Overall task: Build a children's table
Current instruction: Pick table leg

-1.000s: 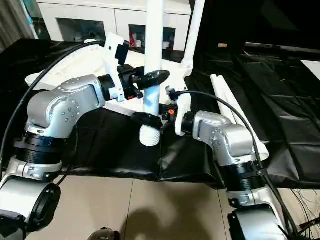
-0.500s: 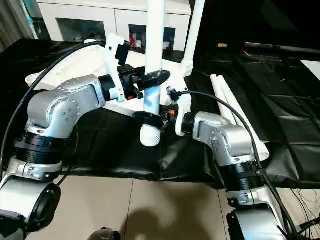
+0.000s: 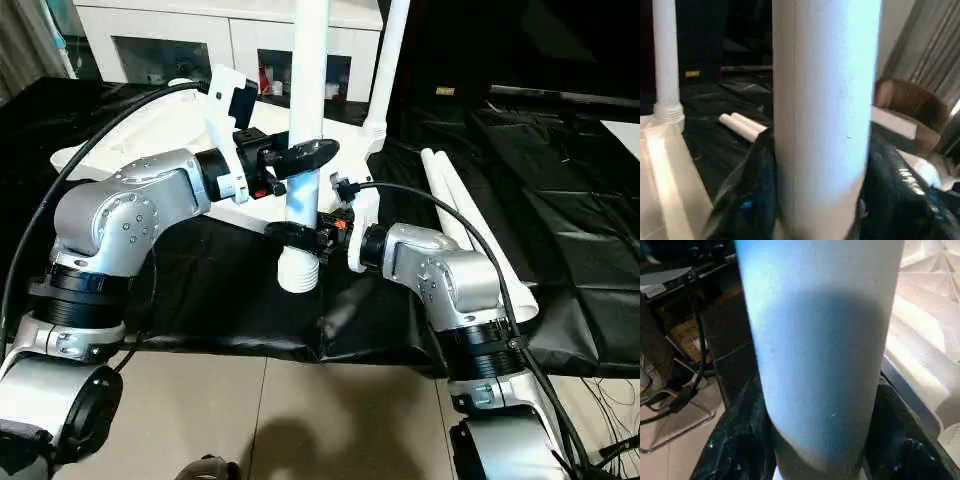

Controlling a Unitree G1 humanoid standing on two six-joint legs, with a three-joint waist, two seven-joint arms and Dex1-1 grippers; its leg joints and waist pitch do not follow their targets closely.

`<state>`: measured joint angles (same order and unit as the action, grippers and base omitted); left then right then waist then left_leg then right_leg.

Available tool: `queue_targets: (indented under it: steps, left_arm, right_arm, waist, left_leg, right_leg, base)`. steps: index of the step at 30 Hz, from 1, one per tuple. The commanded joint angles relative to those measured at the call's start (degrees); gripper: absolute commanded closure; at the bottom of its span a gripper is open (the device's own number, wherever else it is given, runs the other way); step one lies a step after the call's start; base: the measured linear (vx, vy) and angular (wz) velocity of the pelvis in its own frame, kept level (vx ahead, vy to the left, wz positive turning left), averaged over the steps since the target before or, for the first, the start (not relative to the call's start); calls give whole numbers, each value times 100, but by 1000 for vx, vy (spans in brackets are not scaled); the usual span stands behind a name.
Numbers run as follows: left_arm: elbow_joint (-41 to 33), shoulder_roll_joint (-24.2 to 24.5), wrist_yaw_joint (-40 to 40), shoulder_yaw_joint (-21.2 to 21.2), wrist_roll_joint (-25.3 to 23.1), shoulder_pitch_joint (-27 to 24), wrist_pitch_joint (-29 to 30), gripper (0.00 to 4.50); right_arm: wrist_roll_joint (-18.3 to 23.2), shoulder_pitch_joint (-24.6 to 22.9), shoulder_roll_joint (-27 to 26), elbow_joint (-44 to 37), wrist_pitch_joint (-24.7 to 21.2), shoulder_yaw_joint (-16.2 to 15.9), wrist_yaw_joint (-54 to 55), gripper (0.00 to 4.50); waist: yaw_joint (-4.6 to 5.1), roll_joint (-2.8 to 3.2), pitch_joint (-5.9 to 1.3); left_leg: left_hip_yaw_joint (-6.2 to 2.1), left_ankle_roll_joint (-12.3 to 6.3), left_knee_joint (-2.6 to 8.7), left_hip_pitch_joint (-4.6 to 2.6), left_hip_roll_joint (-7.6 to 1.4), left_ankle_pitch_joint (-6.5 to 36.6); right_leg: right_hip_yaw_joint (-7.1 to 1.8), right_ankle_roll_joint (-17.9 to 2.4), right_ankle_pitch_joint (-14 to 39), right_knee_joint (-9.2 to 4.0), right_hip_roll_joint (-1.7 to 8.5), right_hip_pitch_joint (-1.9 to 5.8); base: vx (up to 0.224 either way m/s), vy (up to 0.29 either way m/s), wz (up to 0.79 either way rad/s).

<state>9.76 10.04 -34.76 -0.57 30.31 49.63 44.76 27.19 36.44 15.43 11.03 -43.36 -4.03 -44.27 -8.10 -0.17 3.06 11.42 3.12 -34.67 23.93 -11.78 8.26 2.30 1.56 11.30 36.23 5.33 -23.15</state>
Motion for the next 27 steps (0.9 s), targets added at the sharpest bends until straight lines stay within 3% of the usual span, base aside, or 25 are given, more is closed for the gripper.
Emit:
queue_targets:
  steps: [1,2,5,8,10,11,12,13,14,15,16,17,18,19,20,21,22,23,24,25,26,27]
  left_arm:
    - [-139,-9,-121,61,196,-21,127,193]
    - [-139,-9,-121,61,196,-21,127,163]
    - [-93,-268,109,343,256,-91,-320,153]
    - [45,-897,451,1214,793,-162,-1327,152]
    - [47,-1043,529,1449,1006,-178,-1467,152]
    - [-115,-1096,665,1641,1112,-279,-1529,152]
    - [-128,-1091,685,1644,1094,-290,-1539,152]
    - [-327,-1011,1012,1689,801,-460,-1703,152]
    - [-327,-1011,1012,1689,801,-460,-1703,152]
    - [-521,-745,1375,1489,220,-694,-1677,152]
    - [-521,-745,1375,1489,220,-694,-1677,152]
    - [-798,-332,1667,1138,-595,-1154,-1826,152]
    - [-941,-17,1883,856,-1168,-1467,-1848,152]
    - [-1074,192,2030,655,-1626,-1771,-1940,152]
    - [-1074,192,2030,655,-1626,-1771,-1940,152]
    - [-1163,330,2114,562,-1975,-2102,-2226,152]
    - [-1180,311,2153,593,-2237,-2466,-2666,152]
    - [-1180,311,2154,593,-2240,-2471,-2672,152]
    - [-1226,205,2111,669,-2365,-2877,-3108,152]
    - [-1226,205,2111,669,-2365,-2877,-3108,152]
    - [-1321,17,2216,807,-2403,-3237,-3275,152]
    - [-1429,-156,2323,914,-2390,-3481,-3343,152]
  right_arm:
    - [-12,123,79,114,53,233,98,256]
    - [-12,123,79,114,53,233,98,261]
    - [8,121,82,90,74,334,153,264]
    - [39,112,49,65,202,619,415,264]
    - [38,111,30,66,249,707,526,264]
    - [-76,111,-9,92,469,860,863,264]
    - [-89,110,-10,92,488,866,886,264]
    - [-302,88,-25,104,789,957,1254,264]
    - [-302,88,-25,104,789,957,1254,264]
    - [-589,-12,-15,65,1298,966,1510,264]
    - [-589,-12,-15,65,1298,966,1510,264]
    - [-839,-247,-44,-139,1542,973,1826,264]
    - [-891,-442,-117,-330,1574,1008,1976,264]
    - [-899,-654,-187,-549,1529,1040,2071,264]
    - [-899,-654,-187,-549,1529,1040,2071,264]
    - [-835,-889,-340,-816,1414,1101,2193,264]
    - [-787,-1161,-500,-1093,1387,1118,2266,264]
    - [-786,-1165,-503,-1097,1386,1118,2267,264]
    - [-832,-1476,-633,-1352,1425,1026,2332,264]
    - [-832,-1476,-633,-1352,1425,1026,2332,264]
    - [-911,-1783,-709,-1573,1512,865,2343,264]
    - [-951,-2007,-732,-1706,1579,728,2352,264]
  waist:
    - [29,-37,-487]
    - [21,-34,-487]
    - [22,-38,-482]
    - [17,-44,-490]
    - [16,-22,-501]
    - [15,47,-500]
    - [43,-2,-497]
    - [43,-2,-497]
    - [70,25,-486]
    - [69,27,-489]
    - [72,43,-491]
    - [94,13,-482]
    - [110,38,-478]
    - [167,24,-460]
    - [167,24,-460]
    - [184,86,-485]
    - [192,83,-477]
    - [205,95,-451]
    - [211,128,-469]
    - [234,116,-435]
    - [245,98,-427]
    - [259,84,-358]
  left_leg:
    - [-53,102,344,-231,-68,672]
    - [-51,104,345,-237,-71,682]
    - [-56,99,340,-222,-68,675]
    - [-61,68,333,-202,-68,674]
    - [-61,66,323,-215,-67,763]
    - [-70,81,323,-219,-68,768]
    - [-64,79,332,-222,-57,843]
    - [-64,79,332,-222,-57,843]
    - [-85,123,353,-213,-87,871]
    - [-72,149,349,-241,-79,920]
    - [-96,175,364,-233,-110,943]
    - [-89,188,374,-239,-100,977]
    - [-115,203,404,-233,-126,979]
    - [-112,214,415,-226,-98,993]
    - [-112,214,415,-226,-98,993]
    - [-114,289,405,-272,-95,1053]
    - [-105,285,415,-272,-104,1095]
    - [-114,291,444,-250,-105,1248]
    - [-128,338,453,-272,-107,1419]
    - [-133,401,502,-324,-133,2006]
    - [-137,430,517,-369,-134,2308]
    - [-147,393,570,-485,-155,3056]
  right_leg:
    - [-129,-1297,-74,-303,198,271]
    - [-130,-1300,-58,-312,199,269]
    - [-130,-1309,-131,-318,197,287]
    - [-128,-1384,-296,-321,212,319]
    - [-127,-1409,-297,-309,209,313]
    - [-128,-1408,-291,-307,209,298]
    - [-120,-1323,-150,-336,187,306]
    - [-120,-1323,-150,-336,187,306]
    - [-121,-1209,-67,-348,196,298]
    - [-123,-1149,46,-363,182,286]
    - [-120,-1065,92,-357,197,280]
    - [-119,-916,229,-390,177,273]
    - [-118,-696,330,-382,181,275]
    - [-122,-568,390,-401,148,269]
    - [-122,-568,390,-401,148,269]
    - [-125,-625,418,-400,147,235]
    - [-130,-652,409,-414,144,222]
    - [-128,-674,468,-446,142,218]
    - [-120,-698,554,-422,150,229]
    - [-121,-638,1090,-494,163,232]
    - [-111,-619,1383,-512,155,233]
    - [-71,-582,2140,-627,122,247]
  base:
    - [0,0,0]
    - [0,0,0]
    - [0,0,0]
    - [0,0,0]
    - [0,0,0]
    - [0,0,0]
    - [0,0,0]
    - [0,0,0]
    - [0,0,0]
    - [0,0,0]
    - [0,0,0]
    - [0,0,0]
    - [0,0,0]
    - [0,0,0]
    - [0,0,0]
    - [0,0,0]
    - [0,0,0]
    - [0,0,0]
    - [0,0,0]
    - [0,0,0]
    - [0,0,0]
    - [0,0,0]
